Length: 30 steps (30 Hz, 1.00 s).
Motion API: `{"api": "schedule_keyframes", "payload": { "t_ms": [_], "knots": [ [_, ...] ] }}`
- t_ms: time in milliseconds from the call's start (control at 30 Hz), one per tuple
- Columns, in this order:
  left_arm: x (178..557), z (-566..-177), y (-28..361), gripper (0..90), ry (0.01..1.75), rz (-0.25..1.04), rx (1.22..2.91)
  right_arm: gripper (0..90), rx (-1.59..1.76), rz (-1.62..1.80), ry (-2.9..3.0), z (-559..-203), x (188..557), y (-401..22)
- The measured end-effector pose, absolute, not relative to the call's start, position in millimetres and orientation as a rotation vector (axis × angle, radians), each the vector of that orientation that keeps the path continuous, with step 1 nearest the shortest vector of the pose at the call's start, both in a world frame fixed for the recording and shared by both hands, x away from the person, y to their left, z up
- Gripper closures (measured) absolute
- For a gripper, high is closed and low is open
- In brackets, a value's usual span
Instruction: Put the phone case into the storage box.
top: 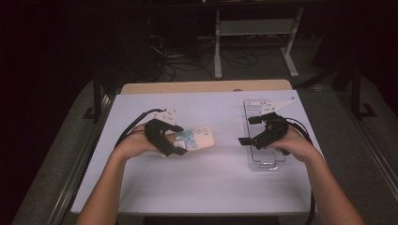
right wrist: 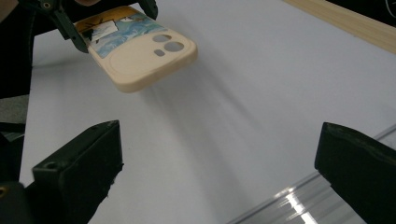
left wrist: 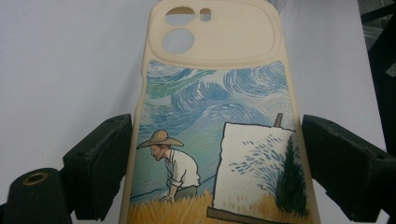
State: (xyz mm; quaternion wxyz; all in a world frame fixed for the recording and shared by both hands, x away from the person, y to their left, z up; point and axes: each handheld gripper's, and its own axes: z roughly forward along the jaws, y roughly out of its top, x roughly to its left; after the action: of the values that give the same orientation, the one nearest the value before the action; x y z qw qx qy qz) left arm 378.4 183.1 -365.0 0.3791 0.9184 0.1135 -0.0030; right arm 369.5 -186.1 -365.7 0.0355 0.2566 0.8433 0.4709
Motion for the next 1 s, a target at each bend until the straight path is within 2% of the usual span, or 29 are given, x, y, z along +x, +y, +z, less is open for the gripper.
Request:
{"api": "schedule_keyframes", "payload": {
  "t_ms": [1000],
  "knots": [
    [373.6,-365.8,171.7,11.4,0.166,-0.041,2.386,0.4,0.561,1.431,2.772,-360.9,378.7,-151.7]
  ]
}}
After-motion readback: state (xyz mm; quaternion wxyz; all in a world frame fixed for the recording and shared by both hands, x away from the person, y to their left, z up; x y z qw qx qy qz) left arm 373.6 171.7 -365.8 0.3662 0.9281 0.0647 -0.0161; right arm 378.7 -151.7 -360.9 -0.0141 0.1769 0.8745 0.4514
